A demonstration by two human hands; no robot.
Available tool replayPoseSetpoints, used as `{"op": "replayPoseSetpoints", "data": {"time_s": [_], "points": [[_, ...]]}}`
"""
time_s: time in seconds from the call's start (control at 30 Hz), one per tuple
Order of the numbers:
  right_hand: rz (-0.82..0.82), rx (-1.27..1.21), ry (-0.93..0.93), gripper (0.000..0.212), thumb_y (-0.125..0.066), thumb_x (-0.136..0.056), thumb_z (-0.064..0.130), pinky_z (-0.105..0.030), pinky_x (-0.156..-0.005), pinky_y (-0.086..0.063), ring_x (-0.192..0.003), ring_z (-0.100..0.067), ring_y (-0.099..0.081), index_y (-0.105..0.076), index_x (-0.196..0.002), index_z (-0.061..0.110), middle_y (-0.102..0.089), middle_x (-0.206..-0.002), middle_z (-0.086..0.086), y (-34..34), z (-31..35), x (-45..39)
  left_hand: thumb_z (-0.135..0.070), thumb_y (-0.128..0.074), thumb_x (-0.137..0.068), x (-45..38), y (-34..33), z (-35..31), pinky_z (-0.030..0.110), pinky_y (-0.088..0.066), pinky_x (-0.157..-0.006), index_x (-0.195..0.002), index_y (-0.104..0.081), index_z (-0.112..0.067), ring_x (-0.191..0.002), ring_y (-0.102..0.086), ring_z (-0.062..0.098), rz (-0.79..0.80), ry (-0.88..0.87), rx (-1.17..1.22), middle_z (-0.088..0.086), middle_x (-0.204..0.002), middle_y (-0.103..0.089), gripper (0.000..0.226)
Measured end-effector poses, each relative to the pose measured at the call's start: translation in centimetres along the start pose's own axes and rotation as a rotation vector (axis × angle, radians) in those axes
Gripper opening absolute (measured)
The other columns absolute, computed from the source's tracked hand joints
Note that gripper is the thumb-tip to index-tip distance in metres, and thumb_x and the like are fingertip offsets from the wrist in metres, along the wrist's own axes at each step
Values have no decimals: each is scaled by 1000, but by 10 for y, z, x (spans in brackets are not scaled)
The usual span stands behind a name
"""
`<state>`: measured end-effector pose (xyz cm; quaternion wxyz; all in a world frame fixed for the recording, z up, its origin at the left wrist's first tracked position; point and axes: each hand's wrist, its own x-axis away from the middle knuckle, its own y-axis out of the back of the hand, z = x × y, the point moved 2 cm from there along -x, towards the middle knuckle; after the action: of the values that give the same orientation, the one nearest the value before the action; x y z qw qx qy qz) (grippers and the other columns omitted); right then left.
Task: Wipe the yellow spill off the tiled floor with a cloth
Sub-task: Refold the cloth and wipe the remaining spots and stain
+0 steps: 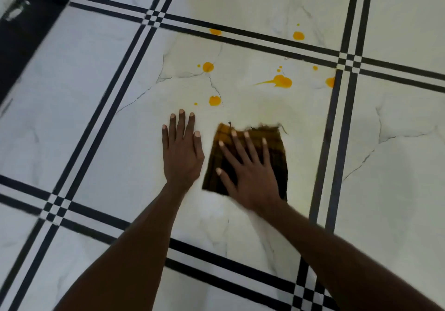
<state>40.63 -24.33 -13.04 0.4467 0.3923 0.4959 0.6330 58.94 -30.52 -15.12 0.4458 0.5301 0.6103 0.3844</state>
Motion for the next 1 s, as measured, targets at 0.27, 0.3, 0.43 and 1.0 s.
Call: {"op": "replayPoseSetpoints", "data": {"time_s": [0.27, 0.3, 0.43, 1.0], "points": [[-63, -4, -378, 70, -23, -106, 63, -63, -127, -8, -163, -30, 5, -13, -167, 30, -1, -176, -6, 17, -75, 31, -31, -26, -111, 1, 0, -1, 49, -15, -130, -161, -32, -18, -161, -15, 25, -14, -1, 7, 5, -171, -24, 52], [-22, -3, -340, 70, -24, -106, 63, -64, -127, -7, -162, -31, 8, -11, -167, 30, 2, -176, -6, 12, -45, 55, -32, -25, -111, 0, 1, -2, 49, -16, -129, -161, -32, -18, -160, -15, 26, -11, 2, 7, 5, -171, -25, 52], [37, -63, 36, 66, -26, -106, 62, -64, -127, -8, -163, -28, 5, -15, -166, 35, -2, -176, -1, -7, 23, 43, -34, -21, -111, -1, 2, -1, 49, -14, -130, -162, -31, -19, -161, -15, 25, 9, -2, 20, 5, -171, -24, 54], [-54, -16, 66, 65, -32, -104, 63, -64, -126, -11, -162, -29, -10, -32, -162, 33, -20, -174, -3, -3, -27, -67, -31, -23, -110, -2, -2, 5, 46, -14, -130, -160, -33, -14, -160, -18, 24, 3, -3, 17, 6, -170, -27, 54]]}}
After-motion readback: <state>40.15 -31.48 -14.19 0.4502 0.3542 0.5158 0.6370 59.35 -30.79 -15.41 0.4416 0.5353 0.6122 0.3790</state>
